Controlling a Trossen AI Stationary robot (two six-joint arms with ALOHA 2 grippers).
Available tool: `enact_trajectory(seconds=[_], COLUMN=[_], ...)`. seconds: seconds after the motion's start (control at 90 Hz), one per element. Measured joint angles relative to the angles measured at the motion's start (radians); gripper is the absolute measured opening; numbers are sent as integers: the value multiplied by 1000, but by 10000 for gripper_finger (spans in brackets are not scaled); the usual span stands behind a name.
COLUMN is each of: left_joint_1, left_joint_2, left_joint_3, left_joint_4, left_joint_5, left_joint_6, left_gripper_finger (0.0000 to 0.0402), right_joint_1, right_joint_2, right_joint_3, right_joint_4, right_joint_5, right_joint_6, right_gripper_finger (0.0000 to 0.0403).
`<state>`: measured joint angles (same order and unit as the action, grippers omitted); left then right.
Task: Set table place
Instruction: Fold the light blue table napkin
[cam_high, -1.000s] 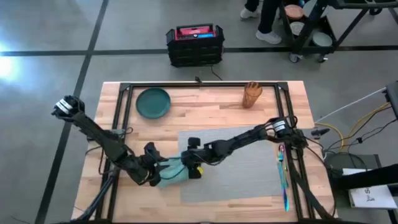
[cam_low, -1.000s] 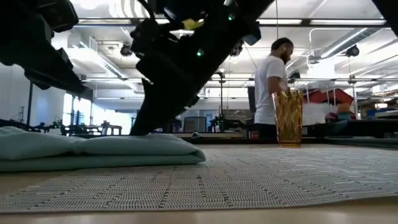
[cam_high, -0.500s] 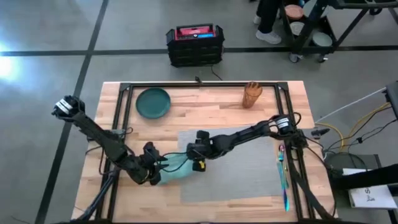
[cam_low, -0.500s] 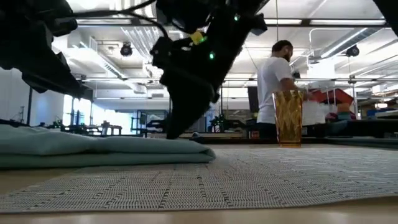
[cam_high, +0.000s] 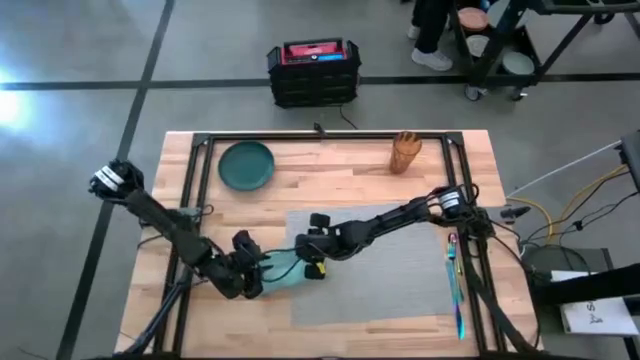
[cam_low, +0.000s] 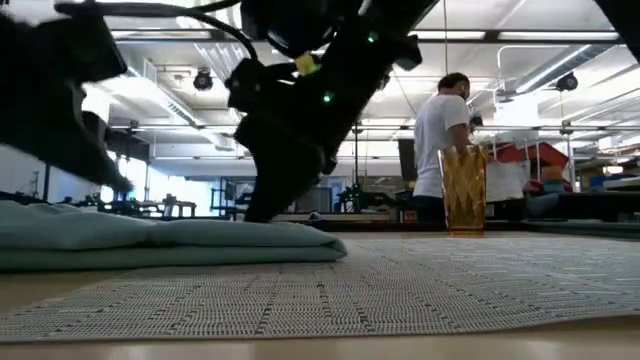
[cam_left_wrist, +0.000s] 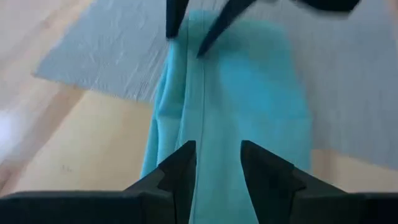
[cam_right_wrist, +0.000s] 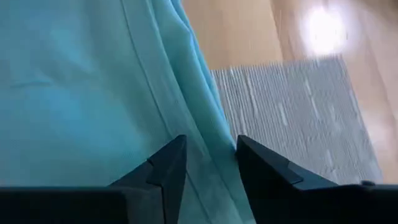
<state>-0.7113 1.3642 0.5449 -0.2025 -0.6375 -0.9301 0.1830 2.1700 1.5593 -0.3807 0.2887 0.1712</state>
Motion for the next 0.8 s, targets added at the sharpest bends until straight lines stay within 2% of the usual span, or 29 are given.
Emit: enact_trajectory(seconds=[0.2, 0.311, 0.567, 0.644, 0.8], left_joint_1=[0, -1, -1, -3, -25], left_joint_2=[77, 89, -19, -64, -102], left_joint_3=[0, 0, 22, 30, 15], left_joint_4=[-78, -86, -94, -93, -6], left_joint_5=[98, 97, 105, 106, 129], left_joint_6=[-87, -116, -87, -76, -45], left_gripper_finger=[114, 114, 114, 114, 114], right_joint_1=[0, 2, 7, 17, 64], right_joint_2=[0, 0, -67, -90, -76], right_joint_3=[0, 0, 0, 0, -2], right_joint_4=[-77, -90, -91, -76, 52], right_joint_5=[26, 26, 18, -18, -175], right_joint_6=[20, 23, 40, 34, -55], right_gripper_finger=[98, 87, 65, 59, 49])
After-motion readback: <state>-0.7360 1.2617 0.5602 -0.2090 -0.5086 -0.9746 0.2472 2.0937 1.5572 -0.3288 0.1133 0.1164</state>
